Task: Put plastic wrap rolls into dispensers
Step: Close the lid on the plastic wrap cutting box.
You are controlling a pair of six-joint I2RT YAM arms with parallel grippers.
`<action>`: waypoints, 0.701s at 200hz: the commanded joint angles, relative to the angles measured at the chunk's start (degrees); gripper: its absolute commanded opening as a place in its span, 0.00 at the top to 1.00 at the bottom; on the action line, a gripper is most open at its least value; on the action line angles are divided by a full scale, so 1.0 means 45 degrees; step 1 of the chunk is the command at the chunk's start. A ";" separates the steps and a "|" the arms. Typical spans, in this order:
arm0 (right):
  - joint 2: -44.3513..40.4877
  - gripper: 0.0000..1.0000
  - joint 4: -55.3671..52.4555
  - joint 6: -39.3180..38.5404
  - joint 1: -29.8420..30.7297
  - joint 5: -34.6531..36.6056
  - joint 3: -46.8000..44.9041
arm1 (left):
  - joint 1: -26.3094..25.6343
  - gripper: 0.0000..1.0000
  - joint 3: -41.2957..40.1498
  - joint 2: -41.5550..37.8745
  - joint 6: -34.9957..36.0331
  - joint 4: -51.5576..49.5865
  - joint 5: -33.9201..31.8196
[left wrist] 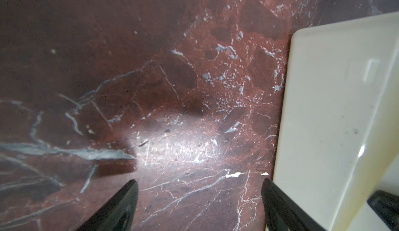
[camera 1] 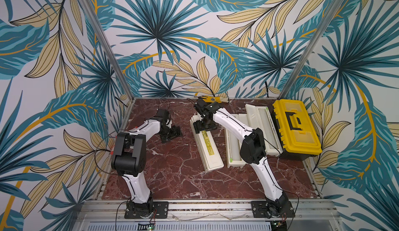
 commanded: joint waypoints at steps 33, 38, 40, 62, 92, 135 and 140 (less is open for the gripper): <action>0.0717 0.01 0.0189 0.0018 0.0062 -0.0062 0.0449 | 0.0078 0.10 -0.0523 -0.0484 -0.0085 0.0226 0.0088; 0.0709 0.01 0.0234 -0.0001 0.0059 -0.0064 0.0449 | 0.0078 0.10 -0.0534 -0.0502 -0.0081 0.0236 0.0102; 0.0708 0.01 0.0263 -0.0014 0.0068 -0.0080 0.0454 | 0.0068 0.10 -0.0535 -0.0504 -0.0081 0.0233 0.0108; 0.0481 0.01 0.0442 0.0062 0.0071 -0.0103 0.0458 | 0.0059 0.10 -0.0595 -0.0582 -0.0121 0.0253 0.0172; 0.0057 0.01 0.0357 0.0205 0.0035 -0.0022 0.0442 | 0.0040 0.10 -0.0613 -0.0733 -0.0222 0.0275 0.0266; -0.0206 0.01 0.0183 0.0476 0.0037 -0.0399 0.0430 | -0.0080 0.10 -0.0504 -0.0700 -0.0286 0.0285 0.0476; -0.0223 0.01 0.0163 0.0539 0.0051 -0.0398 0.0430 | -0.0097 0.10 -0.0478 -0.0698 -0.0295 0.0302 0.0490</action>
